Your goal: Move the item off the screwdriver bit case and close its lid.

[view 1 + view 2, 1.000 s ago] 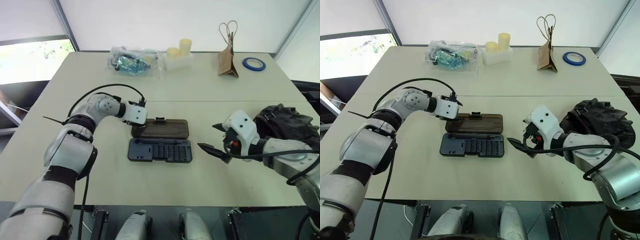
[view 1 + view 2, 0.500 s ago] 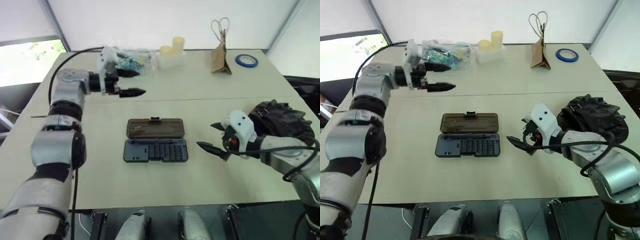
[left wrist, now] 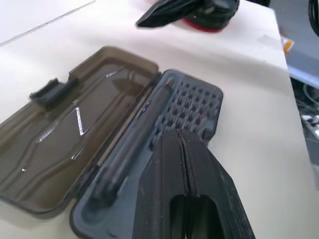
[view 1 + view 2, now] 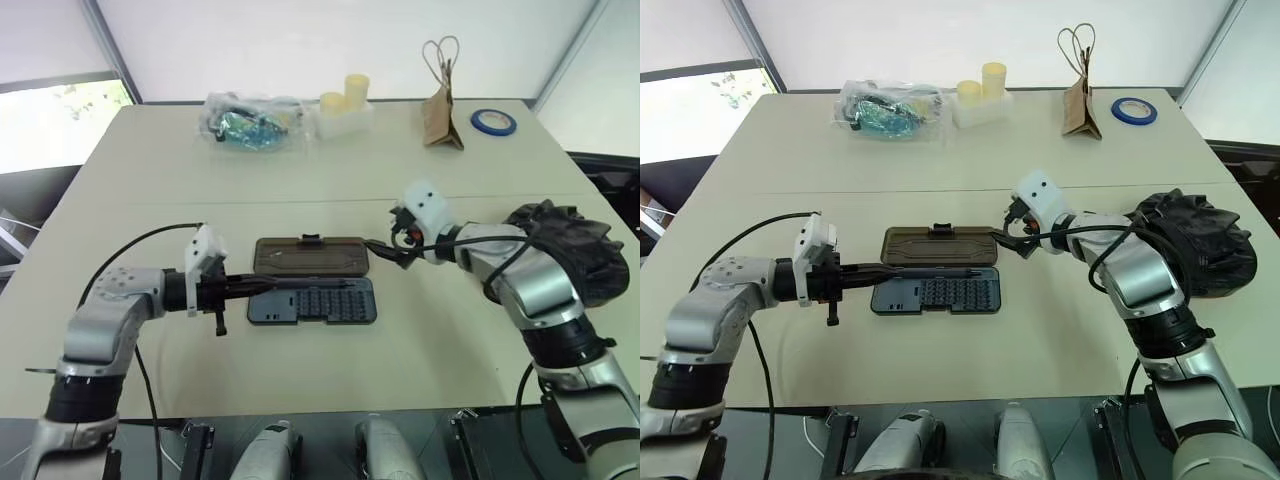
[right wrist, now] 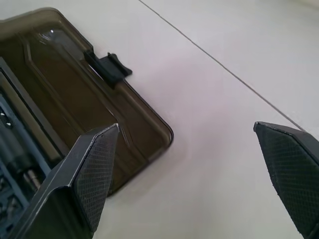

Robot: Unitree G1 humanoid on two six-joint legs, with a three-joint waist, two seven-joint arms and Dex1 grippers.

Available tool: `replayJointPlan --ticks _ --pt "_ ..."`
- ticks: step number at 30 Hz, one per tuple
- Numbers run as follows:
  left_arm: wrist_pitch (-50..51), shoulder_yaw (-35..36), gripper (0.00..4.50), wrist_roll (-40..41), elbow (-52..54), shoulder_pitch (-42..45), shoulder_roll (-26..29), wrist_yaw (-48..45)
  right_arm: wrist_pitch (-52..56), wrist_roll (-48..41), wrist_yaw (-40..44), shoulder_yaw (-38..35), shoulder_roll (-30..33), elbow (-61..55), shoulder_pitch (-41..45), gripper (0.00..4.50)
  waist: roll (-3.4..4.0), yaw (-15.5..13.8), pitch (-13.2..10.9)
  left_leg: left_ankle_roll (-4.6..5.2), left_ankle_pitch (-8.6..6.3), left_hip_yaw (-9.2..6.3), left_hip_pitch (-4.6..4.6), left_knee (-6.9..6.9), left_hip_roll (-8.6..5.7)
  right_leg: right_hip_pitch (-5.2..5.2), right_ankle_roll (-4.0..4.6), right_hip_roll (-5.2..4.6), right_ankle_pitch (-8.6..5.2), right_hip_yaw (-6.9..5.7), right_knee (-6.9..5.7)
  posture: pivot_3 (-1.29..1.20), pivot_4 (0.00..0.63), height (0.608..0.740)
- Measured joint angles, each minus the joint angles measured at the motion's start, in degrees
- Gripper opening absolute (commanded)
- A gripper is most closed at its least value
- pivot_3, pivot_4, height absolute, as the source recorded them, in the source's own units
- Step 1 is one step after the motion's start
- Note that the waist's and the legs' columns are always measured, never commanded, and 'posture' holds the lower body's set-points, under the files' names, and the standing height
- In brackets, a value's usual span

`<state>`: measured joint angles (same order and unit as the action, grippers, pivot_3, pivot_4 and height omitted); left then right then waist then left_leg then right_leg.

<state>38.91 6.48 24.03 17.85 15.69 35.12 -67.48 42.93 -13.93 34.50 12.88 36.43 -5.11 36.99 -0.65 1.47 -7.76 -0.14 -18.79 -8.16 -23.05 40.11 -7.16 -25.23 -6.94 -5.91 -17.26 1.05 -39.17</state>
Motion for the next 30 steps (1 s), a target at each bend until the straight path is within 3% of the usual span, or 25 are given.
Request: replayJointPlan --ticks 4,15,25,28,30 --pt "-4.6 -3.2 0.03 -2.7 0.5 -2.0 1.9 2.9 -1.1 2.1 1.5 1.0 -1.2 3.4 1.3 4.5 0.03 -0.2 0.0 0.0 0.0 0.11 0.16 -0.11 0.01 0.06 0.0 0.0 0.0 0.02 0.02 0.0 0.15 0.74" --pt "-27.4 -11.1 0.03 -13.3 -12.2 -4.6 3.1 6.1 -2.7 8.7 5.2 6.5 -5.5 14.6 11.1 4.5 0.05 -0.3 0.0 0.0 0.0 0.14 0.53 -0.26 0.02 0.38 0.01 -0.01 0.0 0.01 0.14 0.0 0.15 0.74" --pt "-32.2 -11.1 0.03 -12.7 -12.9 -8.2 2.7 7.8 -11.5 14.7 14.0 11.9 -12.1 37.2 18.8 4.5 0.22 -0.2 0.1 0.0 -0.01 0.11 0.7 -0.33 0.02 0.53 0.01 0.0 0.0 0.01 0.14 0.0 0.15 0.74" --pt "-32.0 -11.1 0.0 -12.3 -12.2 -8.5 2.6 8.8 -14.4 15.8 16.8 12.1 -13.7 42.8 21.1 3.62 0.31 -0.1 0.2 0.0 -0.01 0.11 0.8 -0.36 0.03 0.61 0.01 0.0 0.0 0.01 0.15 0.0 0.15 0.74" --pt "-31.6 -11.1 0.0 -12.3 -11.9 -8.7 2.2 10.0 -17.3 16.3 19.2 12.2 -15.2 47.1 22.3 2.72 0.29 0.1 0.2 0.0 -0.01 0.11 1.16 -0.5 0.03 0.86 0.01 0.0 -0.01 0.02 0.16 0.0 0.15 0.74"
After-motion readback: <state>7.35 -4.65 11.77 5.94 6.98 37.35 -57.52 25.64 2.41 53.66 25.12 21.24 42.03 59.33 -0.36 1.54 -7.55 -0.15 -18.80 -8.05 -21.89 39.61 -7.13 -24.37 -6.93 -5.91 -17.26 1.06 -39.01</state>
